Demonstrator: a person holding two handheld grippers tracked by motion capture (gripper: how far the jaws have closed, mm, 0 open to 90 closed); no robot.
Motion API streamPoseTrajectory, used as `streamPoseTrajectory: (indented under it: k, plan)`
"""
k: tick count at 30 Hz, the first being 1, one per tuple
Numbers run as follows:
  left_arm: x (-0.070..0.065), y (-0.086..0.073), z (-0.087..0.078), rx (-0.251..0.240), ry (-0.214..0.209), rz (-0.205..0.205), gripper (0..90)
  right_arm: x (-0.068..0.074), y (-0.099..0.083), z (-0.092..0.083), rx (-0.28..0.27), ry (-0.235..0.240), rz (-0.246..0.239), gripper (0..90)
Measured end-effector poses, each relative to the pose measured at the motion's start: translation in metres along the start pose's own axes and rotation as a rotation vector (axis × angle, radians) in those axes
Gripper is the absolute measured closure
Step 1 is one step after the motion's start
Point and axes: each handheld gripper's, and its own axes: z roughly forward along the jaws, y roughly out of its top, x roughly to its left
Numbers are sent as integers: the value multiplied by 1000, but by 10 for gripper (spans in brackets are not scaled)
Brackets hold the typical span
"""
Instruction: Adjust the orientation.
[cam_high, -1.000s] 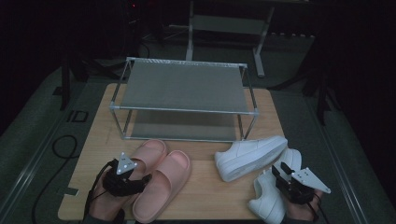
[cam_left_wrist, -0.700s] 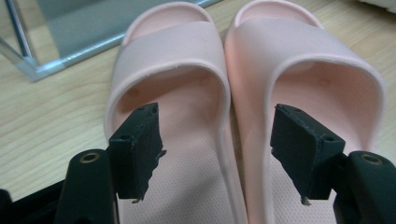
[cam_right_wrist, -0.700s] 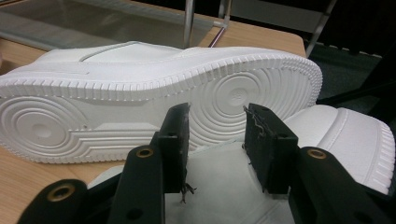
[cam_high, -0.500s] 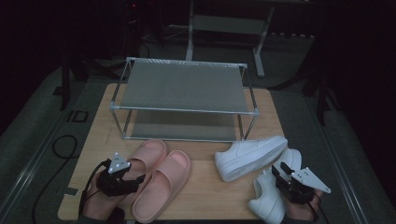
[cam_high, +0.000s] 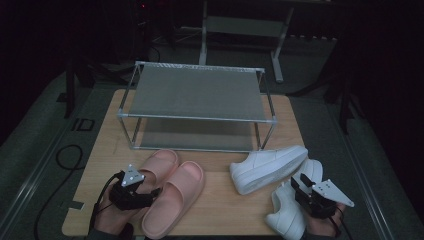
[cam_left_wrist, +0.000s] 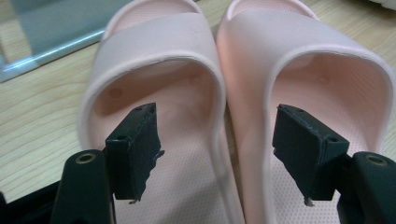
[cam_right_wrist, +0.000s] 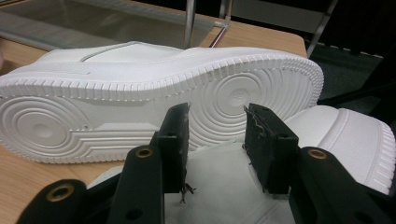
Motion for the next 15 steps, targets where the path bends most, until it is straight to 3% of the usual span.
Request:
streamPoseTrajectory:
  k: [9,15]
  plan:
    - [-10,7,15,1,-39,10,331,0,0,0,0,1,-1,591]
    - [-16,8,25,9,-42,12,400,0,0,0,-1,1,0,591]
